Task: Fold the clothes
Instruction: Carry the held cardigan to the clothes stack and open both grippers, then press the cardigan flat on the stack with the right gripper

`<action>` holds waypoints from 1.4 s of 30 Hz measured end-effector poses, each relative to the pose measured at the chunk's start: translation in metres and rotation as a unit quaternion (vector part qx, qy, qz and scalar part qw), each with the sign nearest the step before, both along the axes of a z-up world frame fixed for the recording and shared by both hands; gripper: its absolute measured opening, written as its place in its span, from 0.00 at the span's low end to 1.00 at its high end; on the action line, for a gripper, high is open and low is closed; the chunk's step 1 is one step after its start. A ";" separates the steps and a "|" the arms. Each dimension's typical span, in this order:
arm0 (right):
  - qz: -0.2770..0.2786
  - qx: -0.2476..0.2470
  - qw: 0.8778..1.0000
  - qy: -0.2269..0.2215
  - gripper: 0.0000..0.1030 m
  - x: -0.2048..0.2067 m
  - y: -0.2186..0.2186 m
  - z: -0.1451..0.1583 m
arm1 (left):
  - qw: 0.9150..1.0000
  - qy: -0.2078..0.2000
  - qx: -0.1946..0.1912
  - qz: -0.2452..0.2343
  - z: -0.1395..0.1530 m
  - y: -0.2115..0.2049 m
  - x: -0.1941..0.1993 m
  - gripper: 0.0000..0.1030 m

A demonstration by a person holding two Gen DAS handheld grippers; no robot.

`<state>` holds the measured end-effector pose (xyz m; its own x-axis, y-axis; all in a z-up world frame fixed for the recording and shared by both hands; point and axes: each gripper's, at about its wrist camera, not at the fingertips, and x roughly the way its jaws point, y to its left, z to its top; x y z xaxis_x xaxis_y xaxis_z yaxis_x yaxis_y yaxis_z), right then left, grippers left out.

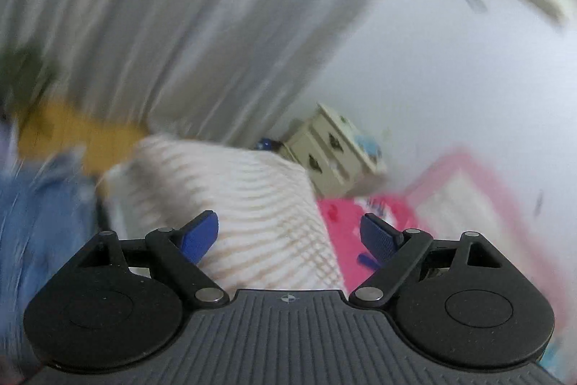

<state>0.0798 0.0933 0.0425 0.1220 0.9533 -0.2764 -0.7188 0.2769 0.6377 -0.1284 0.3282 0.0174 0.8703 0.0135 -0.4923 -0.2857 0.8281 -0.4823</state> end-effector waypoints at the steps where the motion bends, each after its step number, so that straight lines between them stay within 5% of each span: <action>1: 0.001 0.002 1.000 -0.029 0.66 -0.011 0.002 0.005 | 0.999 0.021 0.041 -0.015 -0.003 -0.012 0.012 0.78; 3: 0.009 -0.006 0.994 -0.108 0.56 -0.035 0.014 0.015 | 0.989 0.062 0.123 -0.045 -0.009 -0.036 0.037 0.68; 6: 0.012 -0.002 0.981 -0.191 0.42 -0.059 0.030 0.024 | 0.956 0.138 0.251 -0.059 -0.037 -0.071 0.065 0.63; 9: 0.039 -0.006 0.973 -0.227 0.38 -0.060 0.063 0.028 | 0.942 0.166 0.285 -0.057 -0.043 -0.083 0.080 0.64; 13: 0.099 -0.120 0.967 -0.203 0.30 -0.052 0.125 -0.003 | 0.940 0.219 0.256 -0.049 -0.032 -0.077 0.083 0.65; 23: 0.149 -0.312 0.928 -0.142 0.30 -0.048 0.181 0.035 | 0.928 0.331 0.170 -0.039 -0.021 -0.054 0.091 0.67; 31: 0.143 -0.356 0.918 -0.095 0.30 -0.031 0.213 0.029 | 0.911 0.378 0.159 -0.036 -0.018 -0.044 0.102 0.68; 42: 0.229 -0.353 0.902 -0.098 0.30 -0.014 0.212 0.032 | 0.904 0.393 0.164 0.025 -0.013 -0.043 0.104 0.70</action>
